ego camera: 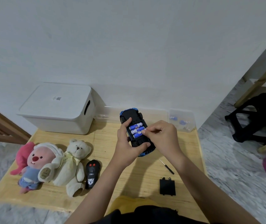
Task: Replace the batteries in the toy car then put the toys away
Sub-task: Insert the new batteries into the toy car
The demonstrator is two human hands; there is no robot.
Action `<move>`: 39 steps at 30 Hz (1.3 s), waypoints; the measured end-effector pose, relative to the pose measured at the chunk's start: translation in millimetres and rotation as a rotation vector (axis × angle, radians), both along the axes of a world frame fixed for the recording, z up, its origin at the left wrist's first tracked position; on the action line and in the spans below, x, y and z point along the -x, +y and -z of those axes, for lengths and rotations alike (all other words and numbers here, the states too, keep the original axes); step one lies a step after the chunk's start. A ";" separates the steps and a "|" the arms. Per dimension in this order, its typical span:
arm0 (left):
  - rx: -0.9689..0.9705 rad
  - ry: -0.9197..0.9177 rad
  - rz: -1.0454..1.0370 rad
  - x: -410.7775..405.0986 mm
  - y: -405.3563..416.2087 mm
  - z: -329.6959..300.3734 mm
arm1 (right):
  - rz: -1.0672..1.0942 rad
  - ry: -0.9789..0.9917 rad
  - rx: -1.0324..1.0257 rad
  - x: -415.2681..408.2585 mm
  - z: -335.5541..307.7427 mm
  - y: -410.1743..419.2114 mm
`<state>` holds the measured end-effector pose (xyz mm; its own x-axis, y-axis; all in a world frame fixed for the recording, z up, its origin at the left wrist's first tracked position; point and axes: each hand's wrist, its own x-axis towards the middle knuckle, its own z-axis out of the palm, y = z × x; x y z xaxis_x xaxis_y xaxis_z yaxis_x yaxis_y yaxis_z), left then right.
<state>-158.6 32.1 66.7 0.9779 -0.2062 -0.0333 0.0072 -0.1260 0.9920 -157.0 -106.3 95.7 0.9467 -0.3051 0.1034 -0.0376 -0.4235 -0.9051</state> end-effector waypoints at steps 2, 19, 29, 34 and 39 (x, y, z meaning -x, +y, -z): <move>-0.027 -0.043 -0.006 1.6 1.7 -0.6 | -0.012 0.054 0.039 -1.7 -1.7 -0.1; -0.013 0.015 0.059 29.5 15.1 12.1 | -0.065 0.333 -0.430 18.3 26.1 -22.1; -0.014 0.157 0.052 53.7 34.6 35.2 | -0.014 0.450 0.272 114.3 127.0 -49.3; -0.027 0.139 -0.007 59.8 33.4 42.1 | -0.064 0.496 0.501 134.2 147.5 -52.2; -0.059 0.143 -0.062 61.8 28.5 48.6 | -0.034 0.477 0.457 130.3 144.6 -48.2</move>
<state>-220.4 60.6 18.1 0.9732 -0.1387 -0.1835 0.1576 -0.1794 0.9711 -287.3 -154.5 -48.9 0.9289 -0.2996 -0.2179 -0.3703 -0.7687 -0.5215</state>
